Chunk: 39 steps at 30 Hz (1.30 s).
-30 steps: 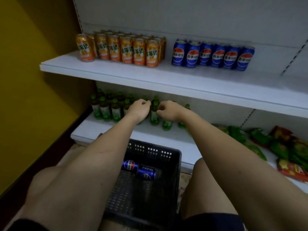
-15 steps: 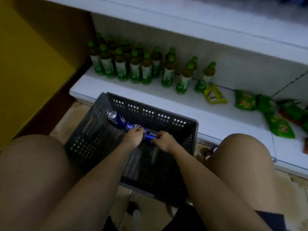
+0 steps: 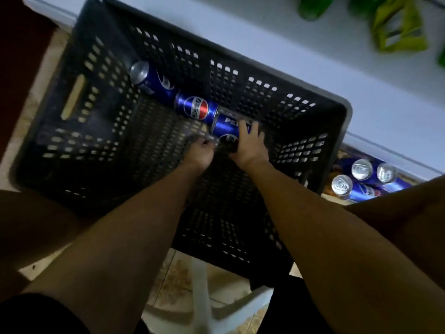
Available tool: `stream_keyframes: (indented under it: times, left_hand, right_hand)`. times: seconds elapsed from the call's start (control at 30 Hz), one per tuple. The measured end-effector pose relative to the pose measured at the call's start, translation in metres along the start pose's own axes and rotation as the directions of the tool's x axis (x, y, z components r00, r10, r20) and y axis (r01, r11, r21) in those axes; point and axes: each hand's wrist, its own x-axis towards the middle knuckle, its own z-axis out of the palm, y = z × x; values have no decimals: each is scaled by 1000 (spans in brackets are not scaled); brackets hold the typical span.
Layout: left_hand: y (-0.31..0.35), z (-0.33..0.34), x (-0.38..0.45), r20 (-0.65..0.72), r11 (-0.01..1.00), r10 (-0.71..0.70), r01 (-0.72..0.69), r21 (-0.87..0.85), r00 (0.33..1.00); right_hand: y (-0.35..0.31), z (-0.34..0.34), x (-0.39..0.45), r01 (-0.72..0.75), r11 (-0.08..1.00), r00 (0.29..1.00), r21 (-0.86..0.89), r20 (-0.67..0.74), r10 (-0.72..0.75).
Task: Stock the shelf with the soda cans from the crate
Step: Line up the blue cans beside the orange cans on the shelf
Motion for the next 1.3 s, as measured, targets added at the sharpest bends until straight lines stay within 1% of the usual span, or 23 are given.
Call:
stream_keyframes:
  times: [0.13,0.23,0.33,0.4,0.53,0.63,0.7,0.8,0.9,1.03,1.17,1.23,1.3]
  left_hand:
    - [-3,1,27,16,1000,22,-22,-14,1000]
    - [-1,-1,34,54,999,11,-9,-40,998]
    - [0,-3,36,52,999,20,-19,-36,998]
    - [-1,-3,34,52,999,28,-27,-27,998]
    - [-5,-7,22,41,999,18,-17,-40,999]
    - [-2,-10,2,3,1000,-18,18,-18,1000]
    - [1,-13,-15,-11,999,-21,22,27,1000]
    - [6,-18,-35,-31,997,35,-33,66,999]
    - [15,-27,-60,-40,988,122,-117,104,992]
    - [33,-43,-89,-53,969,218,-210,128,974]
    - [62,-59,-127,-75,926,359,-346,149,930]
    - [81,-67,-147,-94,893,433,-413,177,896]
    - [100,-75,-166,-101,859,502,-481,176,859]
  right_hand:
    - [-1,14,29,-13,1000,1000,-25,6,14]
    - [-3,20,37,-26,999,997,-25,-71,24]
    - [-2,17,36,6,998,996,-59,-90,-11]
    - [0,20,30,28,999,998,-40,-48,-30]
    - [5,28,7,28,999,987,25,156,-31]
    - [4,21,-8,33,999,964,-17,264,-28]
    - [0,12,-17,40,999,953,-24,302,-31]
    - [-5,-11,-32,44,999,948,31,313,-51]
    - [-5,-40,-55,31,989,963,145,261,-68]
    - [-11,-74,-88,61,941,987,332,122,-107]
    - [-17,-117,-123,101,881,993,461,8,-118]
    - [-16,-138,-139,102,820,995,564,-50,-89]
    - [-15,-157,-153,130,710,991,692,-111,-73]
